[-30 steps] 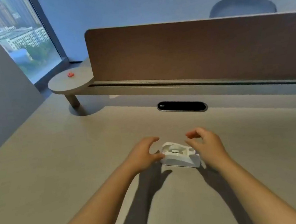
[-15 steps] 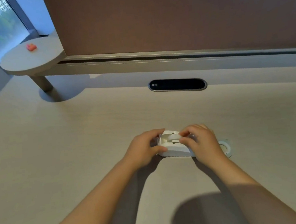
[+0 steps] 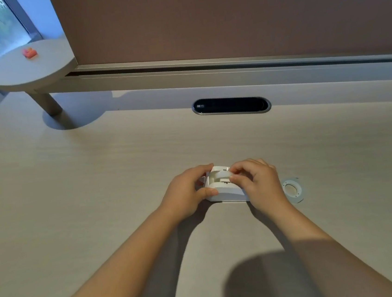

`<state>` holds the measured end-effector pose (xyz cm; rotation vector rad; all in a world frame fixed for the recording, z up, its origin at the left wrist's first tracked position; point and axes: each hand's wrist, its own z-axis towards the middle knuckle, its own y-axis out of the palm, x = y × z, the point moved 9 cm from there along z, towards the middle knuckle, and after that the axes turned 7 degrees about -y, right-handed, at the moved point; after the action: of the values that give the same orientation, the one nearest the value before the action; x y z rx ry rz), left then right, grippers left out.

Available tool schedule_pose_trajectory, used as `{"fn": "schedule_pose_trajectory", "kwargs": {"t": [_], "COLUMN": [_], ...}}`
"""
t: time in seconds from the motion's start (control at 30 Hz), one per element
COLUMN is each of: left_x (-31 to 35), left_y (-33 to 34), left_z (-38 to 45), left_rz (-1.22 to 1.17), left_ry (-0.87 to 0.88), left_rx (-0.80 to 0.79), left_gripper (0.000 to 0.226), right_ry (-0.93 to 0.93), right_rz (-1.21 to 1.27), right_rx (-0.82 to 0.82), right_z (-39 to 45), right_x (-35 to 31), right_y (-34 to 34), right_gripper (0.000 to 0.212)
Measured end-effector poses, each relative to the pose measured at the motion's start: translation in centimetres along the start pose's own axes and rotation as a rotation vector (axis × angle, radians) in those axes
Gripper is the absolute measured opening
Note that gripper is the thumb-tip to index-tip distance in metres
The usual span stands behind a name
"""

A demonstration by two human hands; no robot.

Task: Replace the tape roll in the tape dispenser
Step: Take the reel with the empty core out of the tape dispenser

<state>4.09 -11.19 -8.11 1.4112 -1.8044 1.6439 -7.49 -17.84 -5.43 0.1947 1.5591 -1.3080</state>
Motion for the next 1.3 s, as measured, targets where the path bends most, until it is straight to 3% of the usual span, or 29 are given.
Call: {"fn": "schedule_pose_trajectory", "kwargs": {"t": [0.13,0.23,0.33,0.5,0.63,0.77,0.97,1.3], "left_x": [0.1,1.6,2.3,3.8,2.8,2.3,1.9,1.6], "left_y": [0.5,0.1,-1.3,1.3,2.4,3.4,4.6,3.7], "left_z": [0.1,-0.4,-0.9,-2.8,-3.6,-4.6,-6.9,-11.9], "left_rz": [-0.050,-0.115,-0.278,-0.596,-0.717,-0.766,-0.757,-0.658], "left_ry": [-0.053,-0.044,-0.091,-0.113,-0.128,-0.099,0.004,0.152], "left_rx": [-0.113,-0.151,-0.003,-0.167,-0.093,-0.087,-0.085,0.066], "left_gripper": [0.054,0.039,0.041,0.011,0.017,0.018,0.016,0.020], "right_ry": [0.046,0.041,0.048,0.035,-0.142,-0.358,-0.412,-0.577], "right_rz": [0.053,0.139,0.329,0.460,0.252,0.069,-0.067,-0.340], "right_rx": [0.014,0.049,0.030,0.015,0.116,0.082,0.136,0.190], "right_z": [-0.1,0.1,0.0,-1.1,-2.9,-5.4,-8.7,-14.4], "right_x": [0.4,-0.1,-0.8,-1.2,-2.4,-4.3,-4.6,-8.0], "right_y": [-0.4,-1.6,-2.2,-2.4,-3.9,-3.3,-2.8,-2.3], "right_gripper": [0.022,0.034,0.031,0.020,0.008,0.020,0.023,0.023]}}
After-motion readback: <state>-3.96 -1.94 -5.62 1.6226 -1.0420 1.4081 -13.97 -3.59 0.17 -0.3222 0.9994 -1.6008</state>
